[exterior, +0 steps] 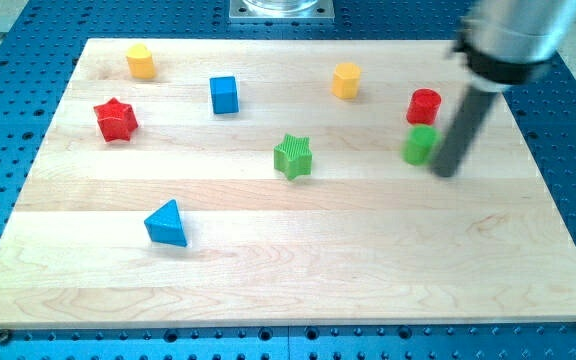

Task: Move the green circle into the green star

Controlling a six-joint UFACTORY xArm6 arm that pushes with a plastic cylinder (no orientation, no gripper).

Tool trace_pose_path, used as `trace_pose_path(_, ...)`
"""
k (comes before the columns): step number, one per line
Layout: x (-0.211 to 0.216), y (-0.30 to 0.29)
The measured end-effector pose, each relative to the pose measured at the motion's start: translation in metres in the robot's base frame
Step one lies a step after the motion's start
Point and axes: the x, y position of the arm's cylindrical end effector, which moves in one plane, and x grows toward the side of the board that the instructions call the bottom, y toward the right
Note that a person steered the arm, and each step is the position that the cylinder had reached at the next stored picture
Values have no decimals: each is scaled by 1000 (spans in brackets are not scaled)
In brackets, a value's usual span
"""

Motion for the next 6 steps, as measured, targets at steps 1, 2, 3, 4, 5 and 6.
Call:
trace_pose_path(1,-14,-7)
trace_pose_path(2,-26,46)
trace_pose_path(3,-53,-22)
trace_pose_path(4,-59,-72)
trace_pose_path(5,-77,-96)
trace_pose_path(6,-80,-151)
